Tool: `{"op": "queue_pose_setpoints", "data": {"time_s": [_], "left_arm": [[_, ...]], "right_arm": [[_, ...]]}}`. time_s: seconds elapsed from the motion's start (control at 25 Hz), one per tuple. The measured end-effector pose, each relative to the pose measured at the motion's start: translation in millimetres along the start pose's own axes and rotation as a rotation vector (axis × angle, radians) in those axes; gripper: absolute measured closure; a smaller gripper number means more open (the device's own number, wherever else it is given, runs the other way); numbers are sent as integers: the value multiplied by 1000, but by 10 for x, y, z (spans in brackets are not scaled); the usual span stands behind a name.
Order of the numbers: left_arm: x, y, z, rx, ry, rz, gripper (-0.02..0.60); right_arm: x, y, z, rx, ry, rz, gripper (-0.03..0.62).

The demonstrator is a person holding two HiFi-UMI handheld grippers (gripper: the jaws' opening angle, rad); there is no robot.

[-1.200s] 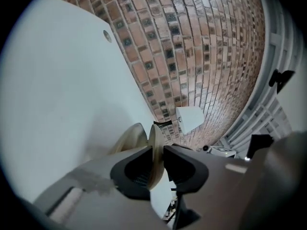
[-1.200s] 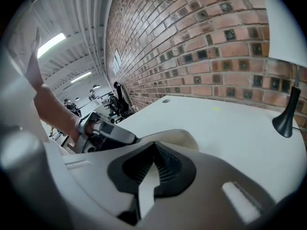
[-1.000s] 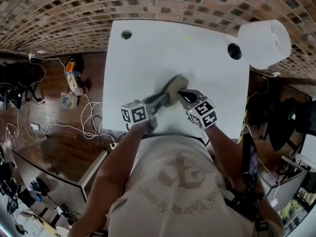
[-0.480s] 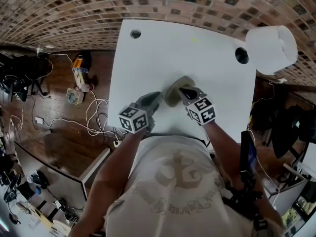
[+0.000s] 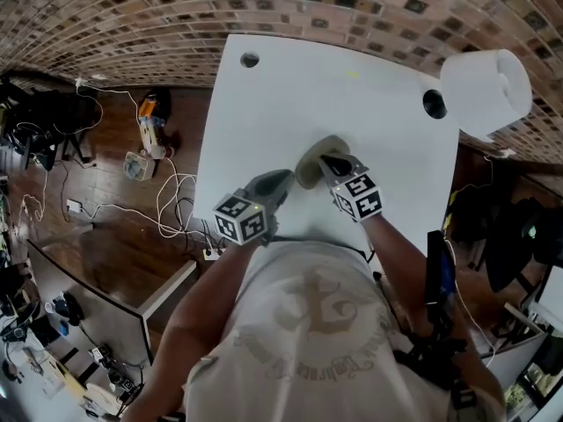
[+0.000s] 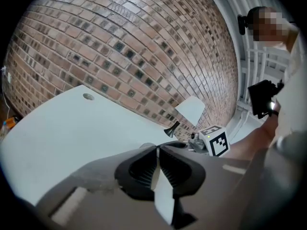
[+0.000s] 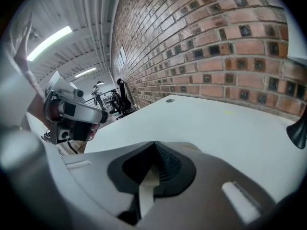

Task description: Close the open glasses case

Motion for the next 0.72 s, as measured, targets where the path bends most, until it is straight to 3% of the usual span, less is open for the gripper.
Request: {"op": "queue_pose_setpoints", "data": {"time_s": [0.28,0.72], "left_arm": [[239,34,62,7,18,-38,560],[684,-85,19,-2,46,-106,565]], "right_arm": [[24,-10,83,45,18,-103,585],[-39,42,541,156,64,-90,585]]}}
Point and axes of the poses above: the fingertips, and each gripper's own axes: z backward along the fingers, x to its right, y out of its top, the point moved 3 cm from there along z, backward along the fingers, and after that the axes turned 10 degrees about -z, right-handed, at the moved point
